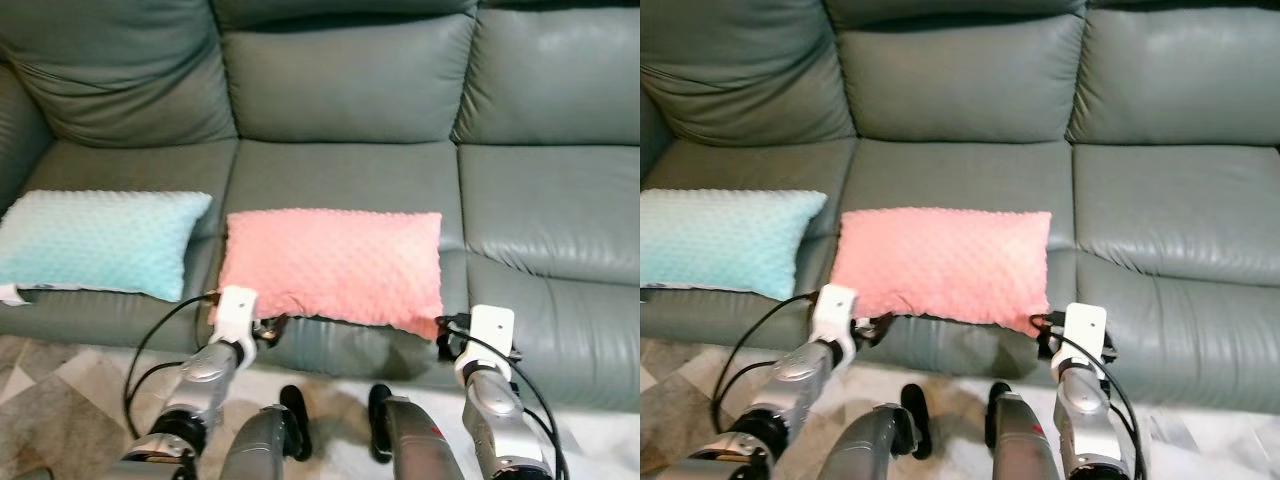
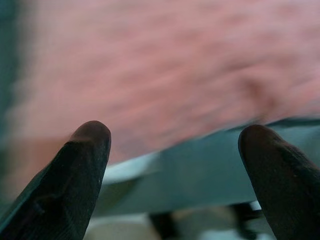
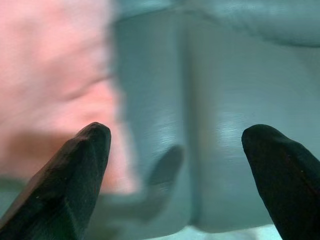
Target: Move the pillow to the sofa
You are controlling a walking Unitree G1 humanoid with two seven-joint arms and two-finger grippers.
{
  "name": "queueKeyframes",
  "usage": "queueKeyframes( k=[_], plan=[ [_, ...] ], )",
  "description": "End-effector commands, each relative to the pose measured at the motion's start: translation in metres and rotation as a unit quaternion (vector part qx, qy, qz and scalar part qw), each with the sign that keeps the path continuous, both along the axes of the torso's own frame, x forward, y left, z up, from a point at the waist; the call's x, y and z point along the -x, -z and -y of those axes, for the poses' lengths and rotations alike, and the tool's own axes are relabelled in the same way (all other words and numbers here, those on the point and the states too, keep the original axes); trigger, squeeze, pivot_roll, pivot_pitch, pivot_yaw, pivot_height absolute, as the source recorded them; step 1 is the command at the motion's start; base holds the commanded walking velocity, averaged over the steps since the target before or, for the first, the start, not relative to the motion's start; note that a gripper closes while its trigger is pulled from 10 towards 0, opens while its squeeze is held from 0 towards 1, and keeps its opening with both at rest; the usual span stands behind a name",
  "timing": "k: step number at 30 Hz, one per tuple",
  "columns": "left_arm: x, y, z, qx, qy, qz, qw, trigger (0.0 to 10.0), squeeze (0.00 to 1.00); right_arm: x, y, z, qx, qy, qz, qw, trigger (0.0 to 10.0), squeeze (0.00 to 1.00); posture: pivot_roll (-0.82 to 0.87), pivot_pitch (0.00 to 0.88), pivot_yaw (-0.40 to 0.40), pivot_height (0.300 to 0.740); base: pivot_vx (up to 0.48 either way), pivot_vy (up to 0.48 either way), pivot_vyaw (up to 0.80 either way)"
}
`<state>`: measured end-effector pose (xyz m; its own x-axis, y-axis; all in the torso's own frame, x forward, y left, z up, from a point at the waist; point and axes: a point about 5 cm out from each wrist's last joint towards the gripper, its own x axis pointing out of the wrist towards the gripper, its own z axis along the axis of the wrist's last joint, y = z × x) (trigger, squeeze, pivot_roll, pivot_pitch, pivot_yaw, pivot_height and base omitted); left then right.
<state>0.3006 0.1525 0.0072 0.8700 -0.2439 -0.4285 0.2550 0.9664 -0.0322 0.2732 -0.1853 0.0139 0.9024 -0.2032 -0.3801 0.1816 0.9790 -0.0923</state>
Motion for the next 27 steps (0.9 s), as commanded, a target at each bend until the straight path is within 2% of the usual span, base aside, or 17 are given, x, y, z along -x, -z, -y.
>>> queueKeyframes(
  k=[1, 4, 7, 10, 12, 15, 18, 22, 27],
  plan=[
    [0.018, 0.018, -0.022, -0.025, -0.033, -0.04, 0.998, 10.0, 0.0, 0.013, 0.026, -0.027, -0.008, -0.091, -0.058, 0.994, 10.0, 0.0, -0.09, 0.107, 0.145, 0.74, 0.0, 0.0, 0.0],
    [0.026, 0.024, -0.038, -0.055, -0.049, -0.052, 0.996, 10.0, 0.0, 0.026, 0.046, -0.035, -0.031, -0.129, -0.112, 0.985, 10.0, 0.0, -0.09, 0.077, 0.144, 0.74, 0.0, 0.0, 0.0],
    [0.033, 0.029, -0.049, -0.08, -0.063, -0.067, 0.993, 10.0, 0.0, 0.032, 0.055, -0.028, -0.005, -0.14, -0.134, 0.981, 10.0, 0.0, -0.07, 0.007, 0.136, 0.74, 0.0, 0.0, 0.0],
    [0.041, 0.035, -0.058, -0.102, -0.074, -0.084, 0.988, 10.0, 0.0, 0.034, 0.059, -0.022, -0.013, -0.135, -0.152, 0.979, 10.0, 0.0, -0.07, 0.0, 0.13, 0.74, 0.0, 0.0, 0.0],
    [0.047, 0.04, -0.064, -0.104, -0.095, -0.103, 0.985, 10.0, 0.0, 0.034, 0.06, -0.02, 0.008, -0.156, -0.161, 0.975, 10.0, 0.0, -0.08, 0.0, 0.124, 0.74, 0.0, 0.0, 0.0],
    [0.051, 0.043, -0.063, -0.104, -0.097, -0.118, 0.983, 10.0, 0.0, 0.034, 0.062, -0.018, 0.014, -0.158, -0.169, 0.973, 10.0, 0.0, -0.08, 0.0, 0.123, 0.74, 0.0, 0.0, 0.0],
    [0.057, 0.05, -0.062, -0.095, -0.107, -0.143, 0.979, 10.0, 0.0, 0.039, 0.068, -0.012, 0.027, -0.165, -0.204, 0.965, 10.0, 0.0, -0.09, 0.0, 0.11, 0.74, 0.0, 0.0, 0.0],
    [0.066, 0.055, -0.071, -0.094, -0.156, -0.168, 0.969, 10.0, 0.0, 0.042, 0.071, -0.008, 0.029, -0.165, -0.225, 0.96, 10.0, 0.0, -0.08, 0.0, 0.083, 0.74, 0.0, 0.0, 0.0],
    [0.078, 0.061, -0.081, -0.105, -0.179, -0.196, 0.958, 10.0, 0.0, 0.043, 0.072, -0.004, 0.031, -0.17, -0.233, 0.957, 10.0, 0.0, -0.07, 0.0, 0.059, 0.74, 0.0, 0.0, 0.0]
  ],
)
